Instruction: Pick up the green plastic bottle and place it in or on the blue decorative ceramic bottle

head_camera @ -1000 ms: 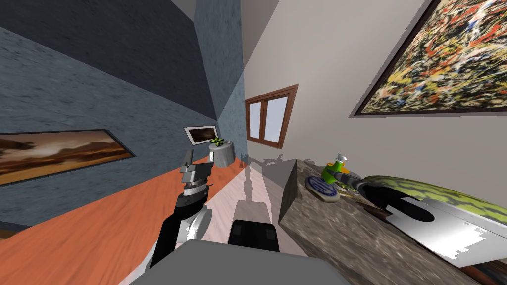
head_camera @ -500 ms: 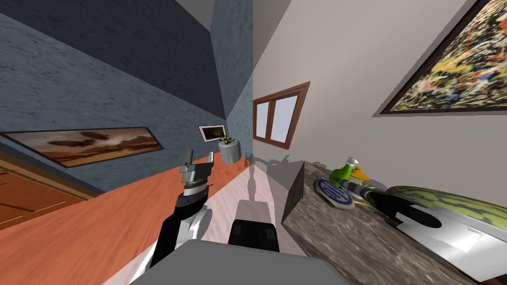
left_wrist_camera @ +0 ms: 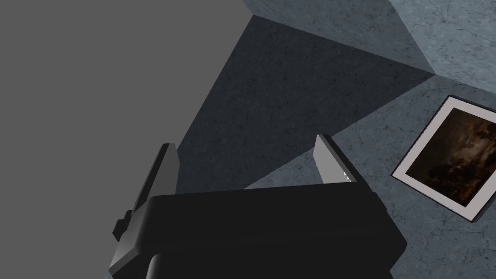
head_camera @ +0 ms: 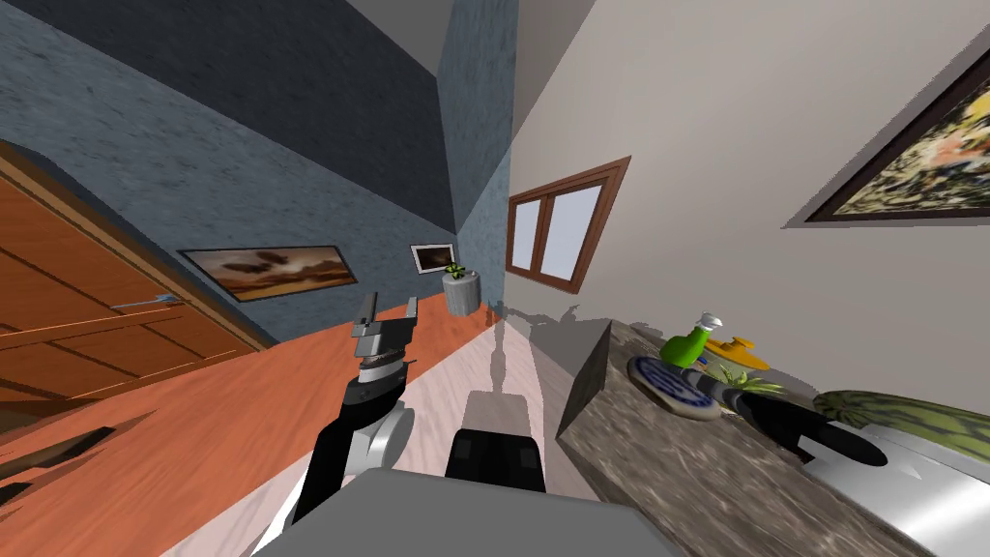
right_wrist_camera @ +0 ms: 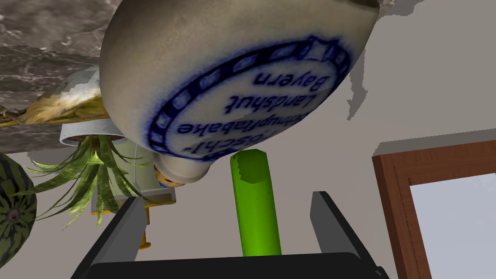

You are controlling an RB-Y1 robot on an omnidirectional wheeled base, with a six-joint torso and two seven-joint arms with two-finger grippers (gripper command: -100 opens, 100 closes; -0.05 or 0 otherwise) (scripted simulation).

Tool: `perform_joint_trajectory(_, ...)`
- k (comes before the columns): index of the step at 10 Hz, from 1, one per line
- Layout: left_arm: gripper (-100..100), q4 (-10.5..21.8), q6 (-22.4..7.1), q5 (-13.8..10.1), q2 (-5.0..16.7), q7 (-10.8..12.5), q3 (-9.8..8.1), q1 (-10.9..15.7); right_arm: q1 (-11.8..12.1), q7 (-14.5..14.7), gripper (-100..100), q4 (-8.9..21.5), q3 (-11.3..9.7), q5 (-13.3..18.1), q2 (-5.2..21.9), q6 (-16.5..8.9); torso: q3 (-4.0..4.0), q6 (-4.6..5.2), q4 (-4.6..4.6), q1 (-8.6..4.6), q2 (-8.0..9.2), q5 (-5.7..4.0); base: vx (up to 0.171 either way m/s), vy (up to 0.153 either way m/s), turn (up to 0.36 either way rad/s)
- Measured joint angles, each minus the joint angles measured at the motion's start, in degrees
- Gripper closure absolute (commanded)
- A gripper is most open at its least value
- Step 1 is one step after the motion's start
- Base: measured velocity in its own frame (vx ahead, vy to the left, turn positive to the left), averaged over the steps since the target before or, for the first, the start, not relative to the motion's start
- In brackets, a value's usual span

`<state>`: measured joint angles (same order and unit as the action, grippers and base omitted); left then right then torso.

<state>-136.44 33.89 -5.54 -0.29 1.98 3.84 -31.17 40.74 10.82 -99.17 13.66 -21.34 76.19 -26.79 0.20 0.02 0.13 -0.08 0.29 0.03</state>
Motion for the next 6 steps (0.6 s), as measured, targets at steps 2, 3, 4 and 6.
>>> perform_joint_trajectory(2,0,0.00,0.00,0.00,0.00,0.00,0.00,0.00,0.98,-0.09,-100,2.63,0.70,-0.02,-0.10,-0.11,-0.13,-0.03,-0.06,-0.03,-0.21,-0.01,-0.042,0.018,0.136)
perform_joint_trajectory(3,0,0.00,0.00,0.00,0.00,0.00,0.01,0.02,0.81,-1.37,-100,4.48,-0.95,-1.90,1.65,1.11,-0.01,-0.12,-0.02,0.14,0.04,0.02,-0.178,0.059,0.472)
perform_joint_trajectory(4,0,0.00,0.00,0.00,-0.01,0.00,0.01,0.02,1.79,-2.67,-100,5.32,-1.85,-3.33,2.11,2.40,0.15,-0.10,0.05,0.24,0.30,0.05,-0.121,0.035,0.296)
perform_joint_trajectory(6,0,0.00,0.00,0.00,0.00,0.00,0.00,0.00,0.89,-3.08,-100,8.76,-4.78,-4.06,2.08,4.45,0.05,0.02,0.02,0.04,0.08,0.01,-0.017,0.005,-0.002)
